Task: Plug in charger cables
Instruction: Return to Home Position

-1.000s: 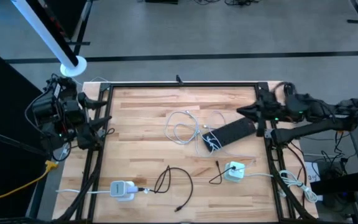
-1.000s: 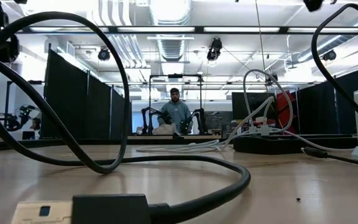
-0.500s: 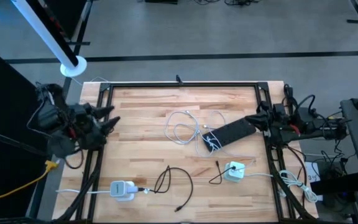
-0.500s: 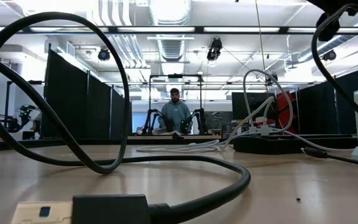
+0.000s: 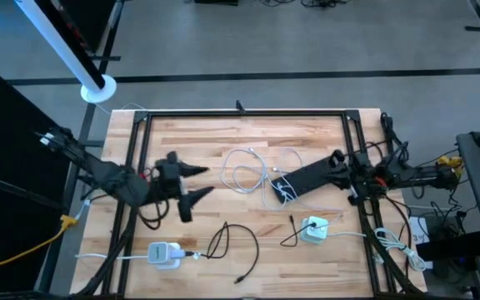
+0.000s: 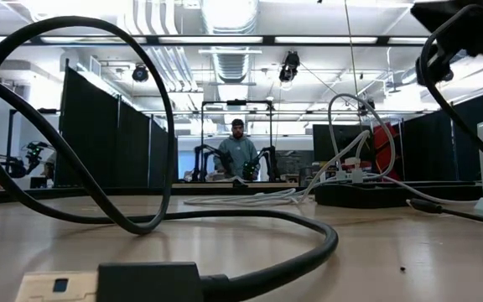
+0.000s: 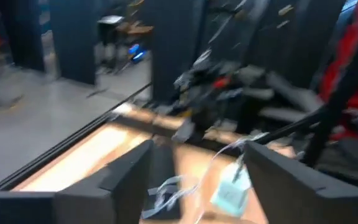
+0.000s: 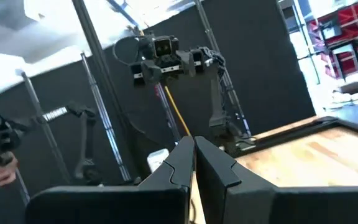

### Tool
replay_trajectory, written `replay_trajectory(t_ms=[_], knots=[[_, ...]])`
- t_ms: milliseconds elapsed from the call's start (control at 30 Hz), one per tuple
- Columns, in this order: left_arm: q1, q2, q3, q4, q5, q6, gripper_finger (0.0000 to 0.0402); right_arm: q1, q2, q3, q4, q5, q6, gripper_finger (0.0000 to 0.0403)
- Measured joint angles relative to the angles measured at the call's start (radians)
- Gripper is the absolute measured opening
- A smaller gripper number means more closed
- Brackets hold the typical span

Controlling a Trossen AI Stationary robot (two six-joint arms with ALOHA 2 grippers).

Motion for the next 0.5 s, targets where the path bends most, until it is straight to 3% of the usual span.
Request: replay_trajectory(t_ms=[100,233,500], knots=[[0.073,0.018,-0.071,0.191,0.152,0.037,0.0111,0.000,0.002,0.000,-0.034,0.005,-0.009,0.0000],[0.174,-0.033,-0.147,0.185,0.254,0.019,0.0017,0.000,-0.001,0.000,-0.032,0.004,-0.014,0.0000],[0.226,-0.425,-0.313,-0.160,0.281,-0.013,0.0001,0.000,0.003,0.000,-0.144,0.004,-0.208,0.0000]])
